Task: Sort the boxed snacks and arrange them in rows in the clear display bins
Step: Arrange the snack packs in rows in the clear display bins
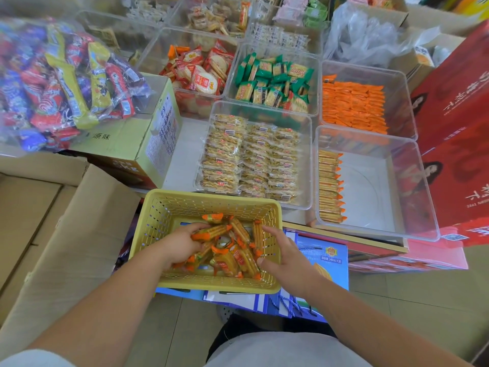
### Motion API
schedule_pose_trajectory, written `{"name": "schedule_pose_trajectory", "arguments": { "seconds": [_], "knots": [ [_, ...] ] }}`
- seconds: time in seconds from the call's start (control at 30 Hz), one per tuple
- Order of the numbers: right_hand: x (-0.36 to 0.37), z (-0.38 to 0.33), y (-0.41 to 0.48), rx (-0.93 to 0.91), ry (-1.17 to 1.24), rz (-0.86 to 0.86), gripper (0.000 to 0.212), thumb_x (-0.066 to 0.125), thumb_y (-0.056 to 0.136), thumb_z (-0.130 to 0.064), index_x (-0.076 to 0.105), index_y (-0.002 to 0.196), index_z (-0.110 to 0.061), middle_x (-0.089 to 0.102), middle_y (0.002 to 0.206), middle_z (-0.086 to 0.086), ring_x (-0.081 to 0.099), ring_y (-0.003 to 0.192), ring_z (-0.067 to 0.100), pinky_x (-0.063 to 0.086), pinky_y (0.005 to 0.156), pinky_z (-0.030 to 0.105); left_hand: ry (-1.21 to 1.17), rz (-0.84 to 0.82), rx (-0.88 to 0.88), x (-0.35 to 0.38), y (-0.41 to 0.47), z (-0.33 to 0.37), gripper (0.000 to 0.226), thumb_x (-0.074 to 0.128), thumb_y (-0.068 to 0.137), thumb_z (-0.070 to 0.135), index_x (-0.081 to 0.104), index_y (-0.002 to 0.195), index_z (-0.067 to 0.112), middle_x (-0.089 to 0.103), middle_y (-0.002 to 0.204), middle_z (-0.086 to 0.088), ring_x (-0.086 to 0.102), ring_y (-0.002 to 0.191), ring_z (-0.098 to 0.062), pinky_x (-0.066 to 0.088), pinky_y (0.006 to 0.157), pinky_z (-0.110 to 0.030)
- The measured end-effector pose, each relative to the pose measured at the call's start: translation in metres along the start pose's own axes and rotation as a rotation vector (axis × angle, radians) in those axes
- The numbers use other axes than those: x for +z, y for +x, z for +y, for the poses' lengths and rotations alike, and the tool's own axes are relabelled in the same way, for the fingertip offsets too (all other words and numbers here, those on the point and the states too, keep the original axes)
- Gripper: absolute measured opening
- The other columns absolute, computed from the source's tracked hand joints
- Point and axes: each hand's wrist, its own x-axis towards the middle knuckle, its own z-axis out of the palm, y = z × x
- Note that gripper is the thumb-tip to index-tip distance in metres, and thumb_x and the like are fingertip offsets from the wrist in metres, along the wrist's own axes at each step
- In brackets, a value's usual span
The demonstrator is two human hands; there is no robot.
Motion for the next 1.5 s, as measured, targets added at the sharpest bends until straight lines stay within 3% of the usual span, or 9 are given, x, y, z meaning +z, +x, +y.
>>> {"name": "schedule_pose_trajectory", "arguments": {
  "seconds": [0.17, 0.33, 0.5, 0.7, 0.9, 1.0, 1.1, 1.2, 1.5],
  "knots": [
    [-0.004, -0.006, -0.001, 0.005, 0.002, -0.019, 0.063, 0.064, 0.092, -0.048, 0.024, 0.139, -0.064, 0.029, 0.144, -0.009, 0.045, 0.125, 0.018, 0.044, 0.09, 0.032, 0.003, 0.125, 0.103, -0.016, -0.032, -0.006, 0.055, 0.062, 0.098, 0.004, 0.06, 0.128, 0.05, 0.067, 0.1, 0.001, 0.054, 0.047, -0.004, 0.044, 0.041, -0.022],
    [-0.002, -0.024, -0.002, -0.278, -0.66, 0.4, 0.069, 0.051, 0.088, -0.063, 0.025, 0.149, -0.046, 0.007, 0.163, 0.001, 0.007, 0.149, 0.029, 0.021, 0.118, 0.049, -0.044, 0.189, 0.185, -0.018, -0.059, -0.005, 0.054, 0.061, 0.099, 0.004, 0.061, 0.12, 0.054, 0.062, 0.084, 0.004, 0.046, 0.044, -0.004, 0.042, 0.042, -0.02],
    [0.001, -0.049, 0.023, -0.385, -0.74, -0.094, 0.074, 0.046, 0.094, -0.061, 0.014, 0.158, -0.039, 0.021, 0.166, 0.003, 0.006, 0.155, 0.03, 0.005, 0.123, 0.05, -0.097, 0.1, 0.215, -0.001, -0.06, 0.018, 0.049, 0.058, 0.1, 0.0, 0.064, 0.125, 0.042, 0.066, 0.111, -0.011, 0.056, 0.069, -0.024, 0.052, 0.051, -0.031],
    [-0.01, -0.04, 0.034, -0.399, -1.231, -0.038, 0.057, 0.046, 0.096, -0.05, 0.044, 0.148, -0.026, 0.045, 0.151, 0.009, 0.003, 0.154, 0.035, -0.018, 0.116, 0.065, 0.05, 0.137, 0.11, 0.015, -0.037, 0.021, 0.055, 0.055, 0.1, 0.007, 0.048, 0.143, 0.04, 0.061, 0.085, -0.014, 0.041, 0.045, -0.011, 0.034, 0.04, -0.021],
    [-0.027, -0.017, 0.02, -0.465, -1.018, 0.132, 0.047, 0.05, 0.095, -0.054, 0.055, 0.137, -0.034, 0.021, 0.166, 0.005, -0.005, 0.155, 0.03, -0.013, 0.12, 0.052, 0.085, 0.163, 0.095, 0.013, -0.023, 0.017, 0.068, 0.064, 0.092, 0.019, 0.037, 0.154, 0.029, 0.064, 0.092, -0.003, 0.048, 0.045, -0.007, 0.035, 0.041, -0.019],
    [-0.022, -0.008, 0.01, -0.418, -0.897, 0.27, 0.046, 0.055, 0.092, -0.054, 0.053, 0.135, -0.038, 0.016, 0.167, 0.006, -0.001, 0.154, 0.032, 0.001, 0.121, 0.051, 0.159, 0.172, 0.061, 0.018, -0.009, 0.022, 0.077, 0.077, 0.085, 0.029, 0.041, 0.153, 0.019, 0.061, 0.12, -0.004, 0.066, 0.08, -0.016, 0.051, 0.06, -0.026],
    [-0.019, -0.001, 0.003, -0.313, -0.8, 0.262, 0.059, 0.055, 0.091, -0.057, 0.037, 0.145, -0.041, 0.004, 0.167, 0.003, -0.004, 0.154, 0.029, 0.013, 0.121, 0.051, 0.152, 0.234, -0.043, 0.022, 0.005, 0.025, 0.08, 0.08, 0.079, 0.034, 0.044, 0.147, 0.013, 0.059, 0.123, -0.005, 0.062, 0.1, -0.025, 0.057, 0.081, -0.037],
    [-0.018, 0.004, 0.001, -0.227, -0.739, 0.2, 0.067, 0.052, 0.092, -0.059, 0.024, 0.151, -0.043, -0.006, 0.167, -0.001, -0.005, 0.154, 0.027, 0.015, 0.122, 0.052, -0.005, 0.202, -0.097, 0.028, 0.013, 0.025, 0.078, 0.079, 0.082, 0.031, 0.04, 0.148, 0.013, 0.058, 0.132, -0.009, 0.056, 0.094, -0.02, 0.046, 0.068, -0.032],
    [-0.018, 0.001, -0.002, -0.12, -0.62, 0.084, 0.069, 0.05, 0.096, -0.056, 0.013, 0.154, -0.046, -0.005, 0.166, -0.003, 0.001, 0.153, 0.028, 0.022, 0.121, 0.054, -0.145, 0.263, -0.091, 0.032, 0.018, 0.021, 0.038, 0.08, 0.084, 0.02, 0.064, 0.116, 0.009, 0.07, 0.104, -0.009, 0.065, 0.089, -0.023, 0.048, 0.064, -0.031]
  ]
}}
